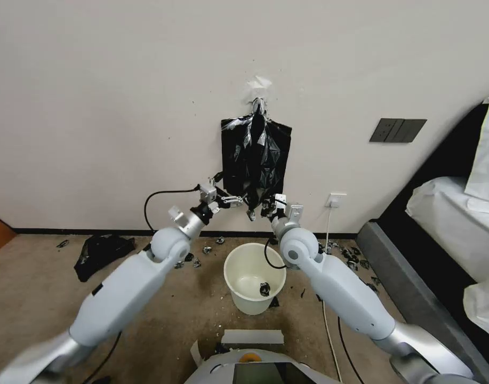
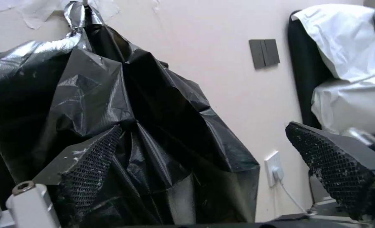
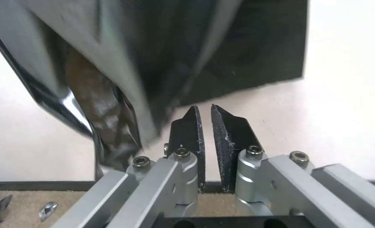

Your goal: Place a trash bag onto the trash bin.

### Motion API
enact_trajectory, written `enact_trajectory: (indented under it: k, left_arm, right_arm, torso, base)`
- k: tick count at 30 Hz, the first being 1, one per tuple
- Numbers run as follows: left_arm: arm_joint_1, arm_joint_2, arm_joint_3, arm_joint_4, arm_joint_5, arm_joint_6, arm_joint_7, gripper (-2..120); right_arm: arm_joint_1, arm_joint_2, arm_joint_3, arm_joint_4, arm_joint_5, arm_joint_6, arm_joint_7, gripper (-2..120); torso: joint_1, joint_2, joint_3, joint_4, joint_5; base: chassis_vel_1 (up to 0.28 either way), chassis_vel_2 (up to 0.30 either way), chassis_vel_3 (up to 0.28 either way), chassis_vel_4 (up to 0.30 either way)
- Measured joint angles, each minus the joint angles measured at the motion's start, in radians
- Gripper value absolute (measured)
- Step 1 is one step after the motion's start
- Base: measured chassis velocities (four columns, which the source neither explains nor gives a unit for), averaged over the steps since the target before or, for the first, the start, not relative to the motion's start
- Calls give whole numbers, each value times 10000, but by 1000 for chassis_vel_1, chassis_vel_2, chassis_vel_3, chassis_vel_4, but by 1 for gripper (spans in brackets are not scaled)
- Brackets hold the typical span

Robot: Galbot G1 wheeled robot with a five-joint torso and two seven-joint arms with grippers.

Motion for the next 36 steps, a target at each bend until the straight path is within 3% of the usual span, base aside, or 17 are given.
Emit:
enact_trajectory:
  k: [14, 19, 22, 23, 26, 31, 36]
  left_arm:
    - [-2108, 551, 1718, 346, -107, 477, 7, 99]
    - [-2736, 949, 2269, 456, 89, 629, 318, 98]
    - [-3055, 1230, 2418, 501, 397, 830, 916, 97]
    - [-3055, 1230, 2418, 501, 397, 830, 916, 97]
    - [-3306, 1316, 2634, 532, 665, 1017, 1053, 97]
    - [-3535, 1299, 2897, 599, 996, 1155, 1025, 97]
    - [-4166, 1113, 3659, 767, 1733, 1447, 227, 97]
  right_arm:
    - [-912, 14, 749, 445, -191, -60, -24, 14]
    - [-1218, 11, 1039, 569, -276, -67, -25, 15]
    - [-1385, 20, 1165, 666, -330, -88, -12, 25]
    - [-1385, 20, 1165, 666, -330, -88, -12, 25]
    - [-1465, 63, 1220, 696, -374, -94, -10, 39]
    - [-1484, 118, 1249, 703, -405, -95, -11, 48]
    - [-1703, 214, 1428, 735, -479, -85, -24, 48]
  torso:
    - [0, 1, 0, 0, 0]
    - [0, 0, 0, -2, 0]
    - [0, 1, -1, 2, 0]
    - [0, 1, -1, 2, 0]
    - [0, 1, -1, -2, 0]
    - [0, 1, -1, -1, -1]
    - [0, 1, -1, -1, 0]
  base:
    - [0, 0, 0, 0]
    - [0, 0, 0, 0]
    - [0, 0, 0, 0]
    - [0, 0, 0, 0]
    - [0, 0, 0, 0]
    - [0, 0, 0, 0]
    - [0, 0, 0, 0]
